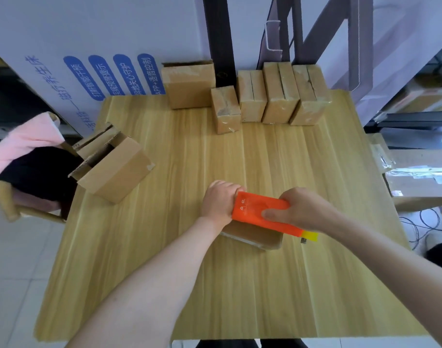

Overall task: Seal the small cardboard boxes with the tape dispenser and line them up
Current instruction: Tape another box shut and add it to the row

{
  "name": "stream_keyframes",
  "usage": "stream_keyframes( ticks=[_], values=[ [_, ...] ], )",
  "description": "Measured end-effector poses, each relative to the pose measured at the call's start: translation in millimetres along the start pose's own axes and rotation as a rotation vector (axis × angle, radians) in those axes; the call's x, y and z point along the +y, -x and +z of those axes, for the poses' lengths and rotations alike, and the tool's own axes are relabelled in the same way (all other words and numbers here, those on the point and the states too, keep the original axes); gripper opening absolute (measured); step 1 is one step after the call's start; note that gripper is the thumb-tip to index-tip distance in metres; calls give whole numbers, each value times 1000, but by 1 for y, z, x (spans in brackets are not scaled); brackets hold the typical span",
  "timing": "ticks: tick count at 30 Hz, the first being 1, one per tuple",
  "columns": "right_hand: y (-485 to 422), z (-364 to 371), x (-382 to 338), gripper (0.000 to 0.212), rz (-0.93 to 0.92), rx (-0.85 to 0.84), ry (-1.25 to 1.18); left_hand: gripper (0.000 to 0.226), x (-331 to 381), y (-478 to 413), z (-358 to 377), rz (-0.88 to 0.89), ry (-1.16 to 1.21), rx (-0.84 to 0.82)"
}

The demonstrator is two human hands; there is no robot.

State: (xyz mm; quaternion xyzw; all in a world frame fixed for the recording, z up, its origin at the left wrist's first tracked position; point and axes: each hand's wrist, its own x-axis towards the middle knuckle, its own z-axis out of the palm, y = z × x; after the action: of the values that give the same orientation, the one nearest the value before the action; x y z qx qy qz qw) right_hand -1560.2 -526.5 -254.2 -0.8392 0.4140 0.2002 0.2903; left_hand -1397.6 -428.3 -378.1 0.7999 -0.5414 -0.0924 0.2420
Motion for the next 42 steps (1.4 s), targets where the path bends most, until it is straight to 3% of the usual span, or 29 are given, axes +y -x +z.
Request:
stream_keyframes(
  ticks=[6,11,20,28,37,42],
  values=[
    [2,1,10,50,-77,-4,-37,6,-1,0,4,33,-73,-5],
    [5,-5,48,44,-61,-6,-9,54,2,-3,6,-65,-163,-40],
    [35,-7,155,31,97,-12,-109,56,7,-3,9,-76,-306,-97],
    [13,16,123,54,131,-3,157,58,8,-2,14,-84,-374,-94],
    [12,9,69,36,123,111,263,57,11,-1,19,-48,-459,-124],
    [15,46,46,24,128,187,288,59,18,0,21,-95,-461,-170]
  ],
)
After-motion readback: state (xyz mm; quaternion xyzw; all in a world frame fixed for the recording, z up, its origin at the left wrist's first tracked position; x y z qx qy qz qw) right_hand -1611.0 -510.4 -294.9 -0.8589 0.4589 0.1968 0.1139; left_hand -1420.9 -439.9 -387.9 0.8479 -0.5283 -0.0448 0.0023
